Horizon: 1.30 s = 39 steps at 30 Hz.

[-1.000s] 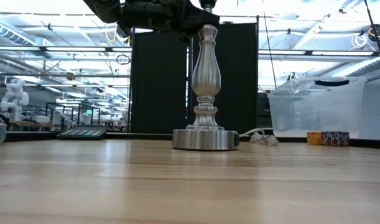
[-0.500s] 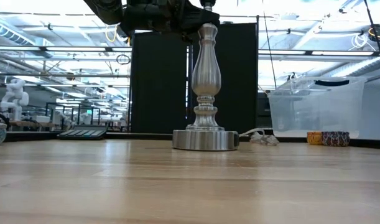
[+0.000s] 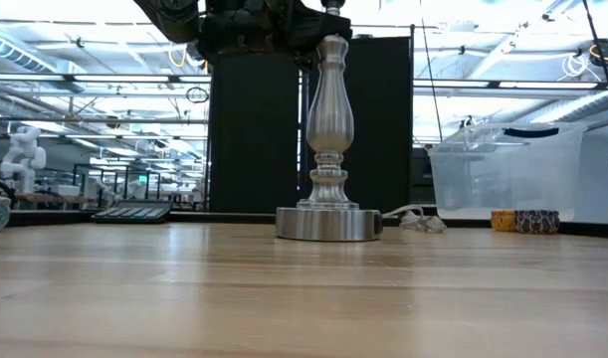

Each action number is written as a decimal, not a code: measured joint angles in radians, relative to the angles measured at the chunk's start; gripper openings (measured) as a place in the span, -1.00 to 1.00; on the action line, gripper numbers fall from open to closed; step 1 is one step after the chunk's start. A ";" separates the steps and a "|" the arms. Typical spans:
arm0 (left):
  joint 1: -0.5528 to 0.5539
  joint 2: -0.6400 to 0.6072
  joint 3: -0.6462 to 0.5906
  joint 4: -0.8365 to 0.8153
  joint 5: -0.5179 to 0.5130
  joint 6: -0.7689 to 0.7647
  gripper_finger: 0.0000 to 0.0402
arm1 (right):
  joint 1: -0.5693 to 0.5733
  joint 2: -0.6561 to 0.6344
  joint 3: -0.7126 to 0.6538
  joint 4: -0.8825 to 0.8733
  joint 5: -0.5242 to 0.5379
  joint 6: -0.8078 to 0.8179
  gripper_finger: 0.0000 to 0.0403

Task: Screw lightbulb
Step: Remove the white lightbulb from the desk lamp

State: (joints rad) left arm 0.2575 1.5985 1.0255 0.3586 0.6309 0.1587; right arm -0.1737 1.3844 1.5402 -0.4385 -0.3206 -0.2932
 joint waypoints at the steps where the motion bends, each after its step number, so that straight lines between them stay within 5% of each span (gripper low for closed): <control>1: -0.001 0.000 0.000 0.000 0.001 -0.003 -0.64 | -0.009 0.001 0.000 0.000 -0.027 -0.006 0.26; 18: -0.031 -0.001 -0.001 -0.003 0.032 -0.014 -0.64 | -0.087 0.037 -0.003 0.073 -0.346 -0.112 0.26; 39: -0.008 -0.001 -0.003 -0.059 0.019 -0.022 -0.64 | -0.079 0.081 -0.003 0.226 -0.250 -0.016 0.61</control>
State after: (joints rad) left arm 0.2493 1.5970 1.0229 0.2993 0.6504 0.1368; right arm -0.2528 1.4656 1.5372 -0.2127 -0.5704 -0.3096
